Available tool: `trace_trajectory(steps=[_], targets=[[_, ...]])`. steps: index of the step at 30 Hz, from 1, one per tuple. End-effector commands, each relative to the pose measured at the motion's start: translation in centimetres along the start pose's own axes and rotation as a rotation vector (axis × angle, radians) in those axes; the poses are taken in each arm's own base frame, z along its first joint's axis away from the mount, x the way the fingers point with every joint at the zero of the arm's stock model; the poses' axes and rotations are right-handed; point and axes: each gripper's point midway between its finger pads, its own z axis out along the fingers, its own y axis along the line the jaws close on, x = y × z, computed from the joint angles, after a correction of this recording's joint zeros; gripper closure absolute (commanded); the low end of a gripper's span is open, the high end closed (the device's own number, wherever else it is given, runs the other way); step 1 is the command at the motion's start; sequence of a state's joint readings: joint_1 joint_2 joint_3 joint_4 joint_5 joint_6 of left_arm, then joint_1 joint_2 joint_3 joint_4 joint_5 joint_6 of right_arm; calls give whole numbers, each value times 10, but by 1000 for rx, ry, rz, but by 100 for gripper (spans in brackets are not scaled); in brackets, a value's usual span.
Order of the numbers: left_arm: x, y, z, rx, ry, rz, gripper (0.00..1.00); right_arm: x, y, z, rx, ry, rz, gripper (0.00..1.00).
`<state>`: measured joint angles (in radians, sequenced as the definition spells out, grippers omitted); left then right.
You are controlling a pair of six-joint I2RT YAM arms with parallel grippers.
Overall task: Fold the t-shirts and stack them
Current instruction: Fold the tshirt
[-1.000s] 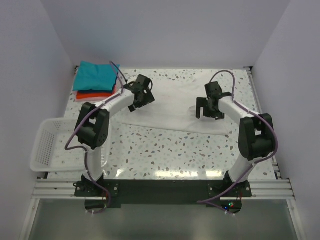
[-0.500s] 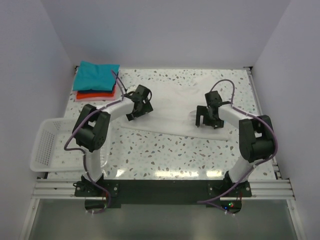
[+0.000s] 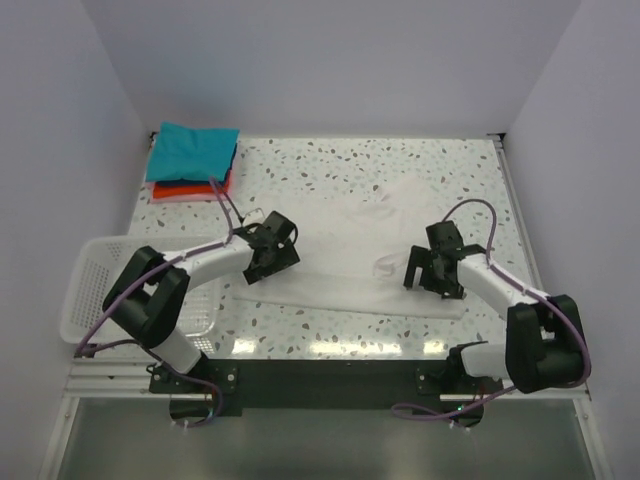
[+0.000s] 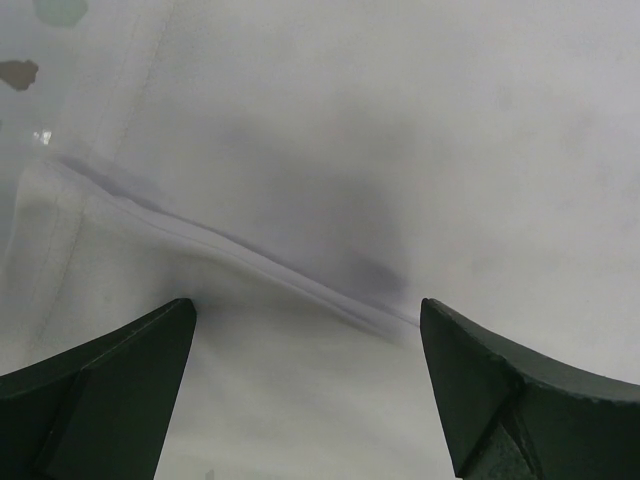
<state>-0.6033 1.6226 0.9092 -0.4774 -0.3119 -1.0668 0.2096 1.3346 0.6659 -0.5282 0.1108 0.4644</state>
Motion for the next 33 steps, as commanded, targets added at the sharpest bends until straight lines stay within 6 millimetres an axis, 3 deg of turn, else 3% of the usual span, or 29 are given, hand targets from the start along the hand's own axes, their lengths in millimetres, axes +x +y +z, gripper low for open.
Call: trace_trajectory(steps=[1,3,6,12,16,17,21,24,28,33], targets=[[35,38,-6,-113,82,-8,0,24,-16,-13,47,51,57,1],[32,38,-12,-107,73,-10,0,20,-15,-22,34,22,63,1],[8,29,-27,-91,0,-2,0,3,-7,-41,-8,-30,51,1],[-60,-16,-60,-44,-159,-5,0,-60,12,-91,-80,-225,18,1],[-104,-30,-61,-55,-221,-21,0,-98,28,-115,-126,-311,17,1],[-117,-23,-57,-81,-222,-44,0,-103,34,-117,-154,-321,17,1],[-164,-32,-36,-99,-251,-83,0,-114,48,-120,-212,-344,-8,1],[-189,-42,-18,-116,-264,-72,0,-119,45,-112,-174,-337,-23,1],[-209,-49,8,-157,-267,-53,5,-125,45,-104,-146,-329,-33,1],[-229,-44,42,-227,-274,-74,24,-126,46,-92,-133,-308,-44,1]])
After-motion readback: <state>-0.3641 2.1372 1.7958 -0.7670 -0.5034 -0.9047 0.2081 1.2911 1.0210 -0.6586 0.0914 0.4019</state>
